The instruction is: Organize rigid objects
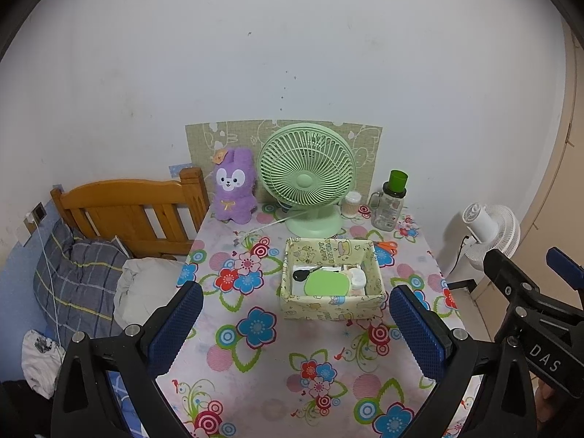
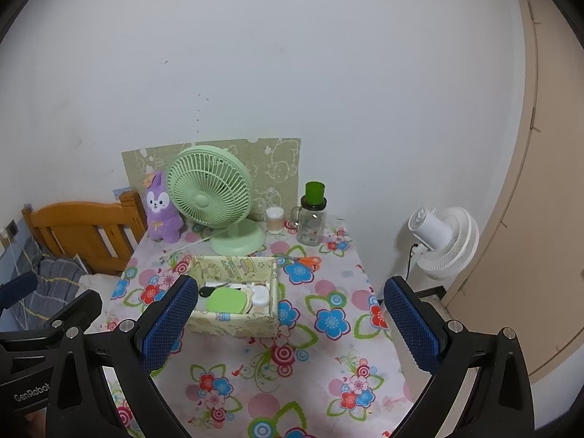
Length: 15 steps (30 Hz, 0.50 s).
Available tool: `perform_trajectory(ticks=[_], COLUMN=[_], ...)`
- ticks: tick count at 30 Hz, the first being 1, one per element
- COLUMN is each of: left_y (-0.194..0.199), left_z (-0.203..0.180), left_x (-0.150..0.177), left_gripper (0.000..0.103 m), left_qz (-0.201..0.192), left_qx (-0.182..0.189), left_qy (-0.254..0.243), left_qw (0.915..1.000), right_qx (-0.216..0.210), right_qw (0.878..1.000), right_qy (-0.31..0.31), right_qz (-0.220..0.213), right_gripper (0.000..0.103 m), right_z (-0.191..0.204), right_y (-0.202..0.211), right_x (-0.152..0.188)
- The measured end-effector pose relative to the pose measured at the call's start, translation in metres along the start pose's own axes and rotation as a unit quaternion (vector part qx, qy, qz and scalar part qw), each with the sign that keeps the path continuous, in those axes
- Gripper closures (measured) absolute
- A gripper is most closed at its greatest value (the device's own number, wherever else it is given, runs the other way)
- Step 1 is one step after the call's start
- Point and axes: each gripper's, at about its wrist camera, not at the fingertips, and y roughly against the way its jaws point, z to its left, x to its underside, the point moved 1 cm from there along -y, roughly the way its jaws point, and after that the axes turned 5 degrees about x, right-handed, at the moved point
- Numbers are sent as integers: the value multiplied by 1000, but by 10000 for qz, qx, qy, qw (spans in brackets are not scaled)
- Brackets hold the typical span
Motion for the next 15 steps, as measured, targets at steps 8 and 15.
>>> perform_trajectory(ticks=[8,15], left_y=[1,1], left_z=[-1,-3], left_x=[0,-1], left_gripper=[0,0], left_qz=[-10,-27], left_qx=[1,3], left_qy=[-13,-11], left_qw=[10000,10000], right_qx=[-5,-3], right_qw=[10000,10000], right_qy=[-6,-13], right_qz=[6,-12], right_gripper=[0,0], right_z=[0,1], right_y=[0,2], right_x=[0,0])
